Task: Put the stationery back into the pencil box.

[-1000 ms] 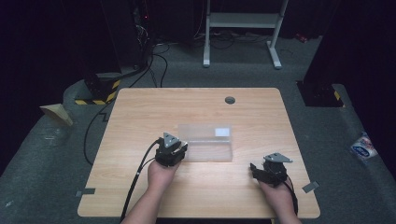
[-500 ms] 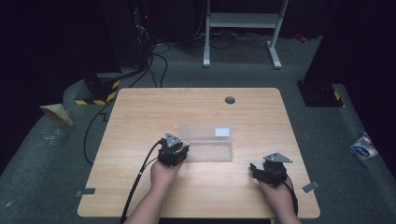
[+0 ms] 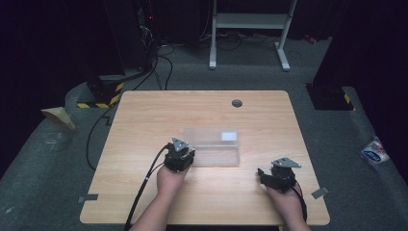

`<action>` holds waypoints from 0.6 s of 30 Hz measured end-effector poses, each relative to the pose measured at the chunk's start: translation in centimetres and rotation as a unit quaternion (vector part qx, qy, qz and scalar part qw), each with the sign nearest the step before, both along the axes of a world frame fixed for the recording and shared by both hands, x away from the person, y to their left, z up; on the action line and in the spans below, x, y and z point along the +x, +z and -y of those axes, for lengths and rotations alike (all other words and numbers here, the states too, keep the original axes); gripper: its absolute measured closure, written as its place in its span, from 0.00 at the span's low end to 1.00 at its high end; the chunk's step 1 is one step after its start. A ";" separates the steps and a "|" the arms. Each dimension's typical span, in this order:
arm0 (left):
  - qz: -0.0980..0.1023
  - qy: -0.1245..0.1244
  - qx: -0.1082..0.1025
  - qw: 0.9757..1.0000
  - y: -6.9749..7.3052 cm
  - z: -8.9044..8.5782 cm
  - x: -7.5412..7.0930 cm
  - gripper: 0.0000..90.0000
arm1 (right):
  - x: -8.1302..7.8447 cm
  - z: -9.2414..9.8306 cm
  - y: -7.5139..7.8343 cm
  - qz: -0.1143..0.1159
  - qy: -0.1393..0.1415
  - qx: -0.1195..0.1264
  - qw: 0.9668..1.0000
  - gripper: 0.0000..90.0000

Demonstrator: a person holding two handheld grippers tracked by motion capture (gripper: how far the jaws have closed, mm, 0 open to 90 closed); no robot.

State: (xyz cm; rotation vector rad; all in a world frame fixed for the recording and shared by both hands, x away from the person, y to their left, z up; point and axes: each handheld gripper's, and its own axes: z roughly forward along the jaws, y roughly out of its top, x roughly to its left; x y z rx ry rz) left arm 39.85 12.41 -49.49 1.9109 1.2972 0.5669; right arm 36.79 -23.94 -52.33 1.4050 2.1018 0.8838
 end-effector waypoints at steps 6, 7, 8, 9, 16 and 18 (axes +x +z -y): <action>-0.003 0.003 0.002 1.000 -0.2 0.1 0.1 0.75 | 0.0 0.0 0.0 0.000 0.000 0.001 1.000 0.34; -0.003 0.004 0.001 1.000 -0.2 0.1 0.1 0.76 | 0.0 0.0 0.0 0.000 0.000 0.001 1.000 0.34; -0.002 0.003 0.002 1.000 -0.2 0.1 0.1 0.75 | 0.0 0.0 0.0 -0.001 0.000 0.001 1.000 0.34; -0.002 0.005 0.002 1.000 -0.3 0.1 0.2 0.75 | 0.0 0.0 0.0 0.000 0.000 0.001 1.000 0.34; -0.012 0.016 0.015 1.000 -0.7 0.2 0.5 0.76 | 0.0 0.0 0.0 0.002 0.003 -0.002 1.000 0.34; -0.013 0.018 0.017 1.000 -0.8 0.2 0.5 0.75 | 0.0 0.0 0.0 0.002 0.004 -0.001 1.000 0.34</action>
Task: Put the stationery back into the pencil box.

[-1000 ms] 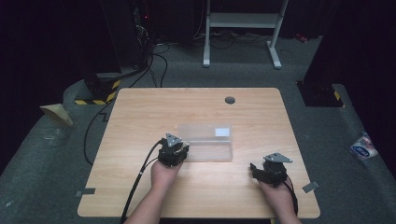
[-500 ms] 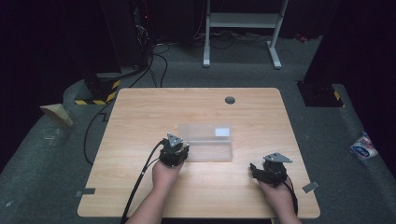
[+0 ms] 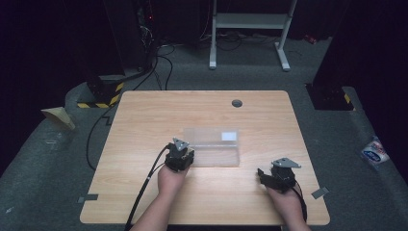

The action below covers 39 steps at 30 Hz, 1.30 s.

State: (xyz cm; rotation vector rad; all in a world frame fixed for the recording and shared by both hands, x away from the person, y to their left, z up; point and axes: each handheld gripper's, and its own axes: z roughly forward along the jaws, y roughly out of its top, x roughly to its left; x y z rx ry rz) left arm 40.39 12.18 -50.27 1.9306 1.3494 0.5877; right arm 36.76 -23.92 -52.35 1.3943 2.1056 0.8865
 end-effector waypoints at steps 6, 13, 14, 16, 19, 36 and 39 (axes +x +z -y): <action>-0.007 0.004 0.005 1.000 -0.2 0.1 0.2 0.75 | 0.0 0.0 0.0 0.000 0.000 0.000 1.000 0.34; 0.001 0.007 -0.013 1.000 0.1 -0.1 0.3 0.64 | -0.1 0.0 0.0 -0.002 0.000 0.002 1.000 0.34; 0.004 0.009 -0.016 1.000 0.1 -0.1 0.3 0.63 | 0.0 0.0 0.0 -0.001 0.000 0.001 1.000 0.34; 0.004 0.009 -0.019 1.000 0.2 -0.2 0.3 0.60 | -0.1 0.0 0.0 -0.002 0.000 0.002 1.000 0.34; 0.007 0.004 -0.024 1.000 0.4 -0.3 0.2 0.57 | -0.1 0.0 0.0 -0.002 0.000 0.002 1.000 0.34; -0.007 -0.031 -0.032 0.999 0.4 -3.9 -0.7 0.15 | -0.1 -0.1 0.0 -0.003 0.000 0.003 1.000 0.34; -0.006 -0.021 -0.025 0.999 0.2 -4.7 -0.9 0.05 | -0.1 -0.1 0.0 -0.003 0.001 0.002 1.000 0.34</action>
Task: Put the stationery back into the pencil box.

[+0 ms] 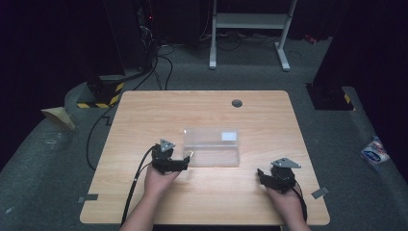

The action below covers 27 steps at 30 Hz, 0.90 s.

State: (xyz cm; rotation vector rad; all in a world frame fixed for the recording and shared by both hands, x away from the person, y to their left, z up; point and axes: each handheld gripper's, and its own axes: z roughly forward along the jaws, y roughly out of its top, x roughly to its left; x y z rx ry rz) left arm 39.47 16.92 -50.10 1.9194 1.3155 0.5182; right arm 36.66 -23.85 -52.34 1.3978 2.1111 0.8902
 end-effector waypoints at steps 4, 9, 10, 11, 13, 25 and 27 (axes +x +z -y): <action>-0.004 -0.001 0.009 1.000 -0.4 -1.3 -0.4 0.00 | 0.0 0.0 0.0 -0.001 0.000 0.001 1.000 0.34; -0.010 -0.003 0.024 1.000 -1.2 -3.2 -1.3 0.00 | 0.0 0.0 0.0 -0.001 -0.001 0.002 1.000 0.34; -0.011 -0.003 0.023 1.000 -1.3 -3.6 -1.6 0.00 | 0.0 0.0 0.0 0.000 -0.001 0.001 1.000 0.34; -0.011 -0.001 0.022 1.000 -1.5 -4.0 -1.8 0.00 | 0.0 0.0 0.0 0.000 0.000 0.001 1.000 0.34; -0.012 0.001 0.022 1.000 -1.6 -4.8 -2.2 0.00 | 0.0 0.0 0.0 0.000 0.000 0.001 1.000 0.34; -0.018 0.005 0.048 0.999 -2.1 -8.7 -4.6 0.00 | 0.0 0.0 0.0 0.000 -0.001 0.001 1.000 0.34; -0.021 0.007 0.051 0.998 -2.3 -9.4 -5.1 0.00 | 0.0 0.0 0.0 0.000 -0.001 0.001 1.000 0.34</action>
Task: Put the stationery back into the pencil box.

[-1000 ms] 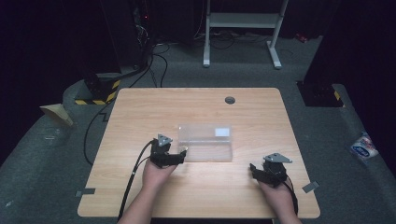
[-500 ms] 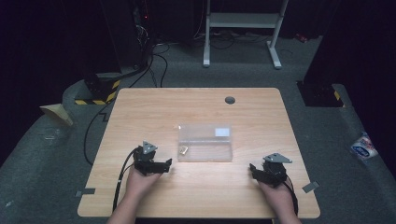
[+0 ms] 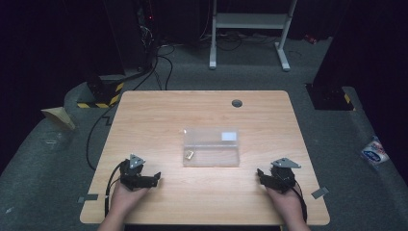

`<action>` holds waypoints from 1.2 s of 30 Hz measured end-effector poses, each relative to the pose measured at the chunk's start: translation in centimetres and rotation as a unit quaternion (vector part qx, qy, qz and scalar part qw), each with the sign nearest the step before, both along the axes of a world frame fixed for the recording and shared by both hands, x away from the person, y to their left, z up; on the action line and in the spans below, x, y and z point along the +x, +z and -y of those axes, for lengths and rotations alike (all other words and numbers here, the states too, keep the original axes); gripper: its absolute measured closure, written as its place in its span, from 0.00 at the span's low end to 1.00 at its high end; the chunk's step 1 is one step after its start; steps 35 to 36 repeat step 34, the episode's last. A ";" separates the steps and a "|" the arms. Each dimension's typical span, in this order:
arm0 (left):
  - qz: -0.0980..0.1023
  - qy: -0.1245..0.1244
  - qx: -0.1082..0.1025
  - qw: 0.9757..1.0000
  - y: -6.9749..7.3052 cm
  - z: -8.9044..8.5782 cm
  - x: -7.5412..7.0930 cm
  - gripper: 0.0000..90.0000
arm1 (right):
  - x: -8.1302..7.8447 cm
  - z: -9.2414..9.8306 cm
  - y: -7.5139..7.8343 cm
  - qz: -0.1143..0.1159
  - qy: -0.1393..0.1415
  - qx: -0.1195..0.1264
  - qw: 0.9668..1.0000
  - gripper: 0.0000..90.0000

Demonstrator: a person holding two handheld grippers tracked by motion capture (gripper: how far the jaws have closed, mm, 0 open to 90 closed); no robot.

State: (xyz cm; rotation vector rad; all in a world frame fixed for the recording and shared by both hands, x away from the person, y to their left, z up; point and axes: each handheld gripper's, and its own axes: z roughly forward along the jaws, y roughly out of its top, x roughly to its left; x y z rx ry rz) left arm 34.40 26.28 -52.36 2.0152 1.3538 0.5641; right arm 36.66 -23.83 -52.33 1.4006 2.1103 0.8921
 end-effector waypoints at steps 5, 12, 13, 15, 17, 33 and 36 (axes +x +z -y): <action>-0.011 -0.007 0.008 1.000 -0.5 -1.1 -1.2 0.00 | 0.0 0.0 0.0 0.000 0.000 0.000 1.000 0.34; 0.003 0.012 0.004 1.000 -0.7 -1.2 -1.9 0.01 | -0.1 0.0 0.0 -0.001 0.000 0.001 1.000 0.34; 0.001 0.014 0.003 1.000 -0.7 -1.1 -1.9 0.01 | -0.1 0.0 0.0 -0.001 0.000 0.000 1.000 0.34; 0.001 0.005 0.005 1.000 -0.7 -1.1 -2.0 0.02 | -0.1 0.0 0.0 -0.001 0.000 0.001 1.000 0.34; 0.000 0.003 0.000 1.000 -0.7 -1.1 -2.0 0.02 | -0.1 0.0 0.0 -0.001 0.000 0.001 1.000 0.34; 0.004 0.002 0.001 1.000 -0.7 -1.4 -1.9 0.04 | -0.2 0.1 0.0 0.002 -0.013 -0.001 1.000 0.36; 0.006 0.003 0.001 1.000 -0.7 -1.4 -1.9 0.05 | -0.2 0.1 0.0 0.002 -0.013 0.000 1.000 0.36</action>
